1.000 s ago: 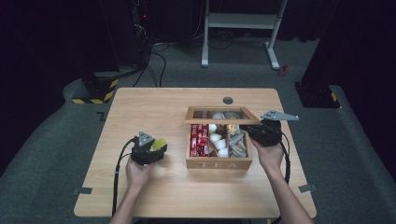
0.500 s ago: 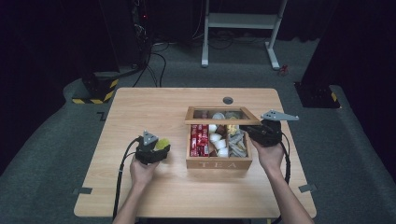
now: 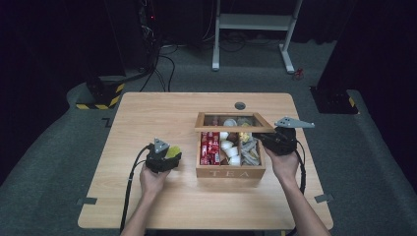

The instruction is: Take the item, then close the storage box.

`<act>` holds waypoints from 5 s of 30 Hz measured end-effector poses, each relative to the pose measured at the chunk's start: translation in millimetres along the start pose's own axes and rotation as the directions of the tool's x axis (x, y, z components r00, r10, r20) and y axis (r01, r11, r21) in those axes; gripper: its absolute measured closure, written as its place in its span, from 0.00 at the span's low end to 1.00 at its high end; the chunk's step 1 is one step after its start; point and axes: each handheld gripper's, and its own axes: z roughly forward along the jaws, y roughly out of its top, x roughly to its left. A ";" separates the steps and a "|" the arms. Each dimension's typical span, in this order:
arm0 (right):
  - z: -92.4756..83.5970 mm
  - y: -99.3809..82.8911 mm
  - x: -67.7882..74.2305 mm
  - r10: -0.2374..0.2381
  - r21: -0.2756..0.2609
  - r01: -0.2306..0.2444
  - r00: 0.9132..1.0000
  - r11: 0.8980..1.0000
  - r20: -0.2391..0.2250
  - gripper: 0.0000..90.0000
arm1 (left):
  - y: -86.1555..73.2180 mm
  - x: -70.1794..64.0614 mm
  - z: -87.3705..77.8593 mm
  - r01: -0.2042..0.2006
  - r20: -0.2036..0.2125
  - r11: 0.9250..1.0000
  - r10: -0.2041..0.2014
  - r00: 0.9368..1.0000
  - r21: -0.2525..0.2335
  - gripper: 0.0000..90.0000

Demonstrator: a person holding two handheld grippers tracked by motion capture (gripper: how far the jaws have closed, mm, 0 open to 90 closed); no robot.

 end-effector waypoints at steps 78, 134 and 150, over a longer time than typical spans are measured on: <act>-0.8 -6.6 0.2 0.010 0.024 -0.010 1.000 1.000 -0.009 0.99 | -47.1 49.0 -50.9 0.115 -0.072 0.993 -0.117 0.991 -0.027 0.34; -2.3 -22.6 3.0 0.017 0.042 -0.016 1.000 0.999 -0.020 0.98 | -59.8 57.5 -36.4 0.124 -0.170 0.991 -0.112 0.979 0.059 0.29; -5.0 -31.7 3.1 0.017 0.048 -0.016 0.999 0.999 -0.030 0.98 | -59.8 57.5 -36.4 0.124 -0.170 0.991 -0.112 0.979 0.059 0.29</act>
